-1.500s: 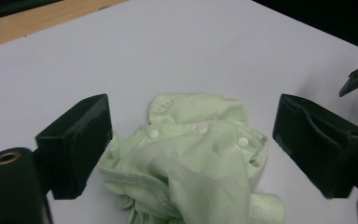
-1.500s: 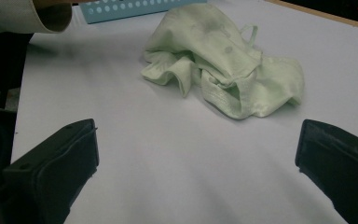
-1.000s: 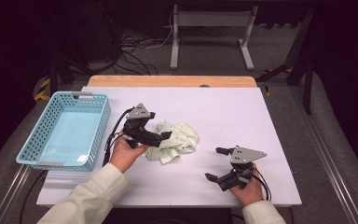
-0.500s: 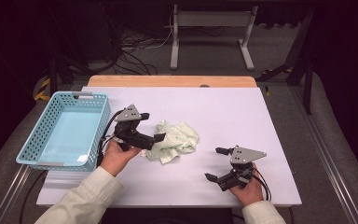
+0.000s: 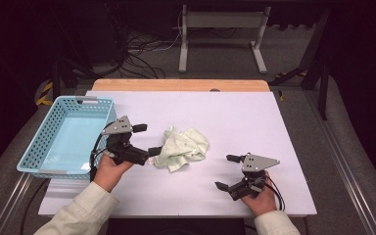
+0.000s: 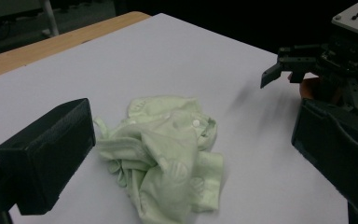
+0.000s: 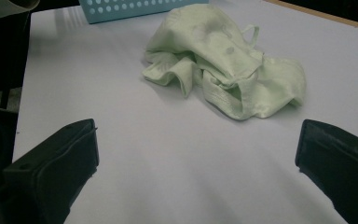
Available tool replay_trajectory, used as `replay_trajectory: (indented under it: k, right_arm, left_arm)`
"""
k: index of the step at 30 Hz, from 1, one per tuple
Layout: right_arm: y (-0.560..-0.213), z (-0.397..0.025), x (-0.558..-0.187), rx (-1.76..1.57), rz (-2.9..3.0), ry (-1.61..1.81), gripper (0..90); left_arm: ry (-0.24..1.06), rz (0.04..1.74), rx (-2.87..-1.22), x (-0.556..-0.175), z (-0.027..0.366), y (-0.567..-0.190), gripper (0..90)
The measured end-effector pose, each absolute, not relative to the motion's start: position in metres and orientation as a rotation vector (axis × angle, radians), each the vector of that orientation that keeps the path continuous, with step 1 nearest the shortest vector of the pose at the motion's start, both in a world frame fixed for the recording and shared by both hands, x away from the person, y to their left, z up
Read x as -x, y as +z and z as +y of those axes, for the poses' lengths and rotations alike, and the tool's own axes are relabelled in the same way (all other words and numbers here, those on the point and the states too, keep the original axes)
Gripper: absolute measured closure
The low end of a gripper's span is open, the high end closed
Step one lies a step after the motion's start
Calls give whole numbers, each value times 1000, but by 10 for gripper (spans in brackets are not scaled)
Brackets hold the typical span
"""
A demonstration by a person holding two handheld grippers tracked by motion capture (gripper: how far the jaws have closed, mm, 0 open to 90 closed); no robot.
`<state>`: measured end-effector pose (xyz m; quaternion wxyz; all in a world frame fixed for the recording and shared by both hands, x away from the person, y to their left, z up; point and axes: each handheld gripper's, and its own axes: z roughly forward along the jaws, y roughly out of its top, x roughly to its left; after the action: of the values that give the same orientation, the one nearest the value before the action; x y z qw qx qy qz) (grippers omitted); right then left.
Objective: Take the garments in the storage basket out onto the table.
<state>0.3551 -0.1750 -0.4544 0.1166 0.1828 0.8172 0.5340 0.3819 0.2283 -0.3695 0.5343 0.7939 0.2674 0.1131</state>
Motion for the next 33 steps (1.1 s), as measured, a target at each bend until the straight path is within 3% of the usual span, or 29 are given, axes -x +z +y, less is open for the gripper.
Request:
replay_trajectory:
  k: [33]
  right_arm:
    - [-454,-175,-355,-530,2399,1571,0]
  left_arm:
    - [201,652,-1889,-351,259,-446,2]
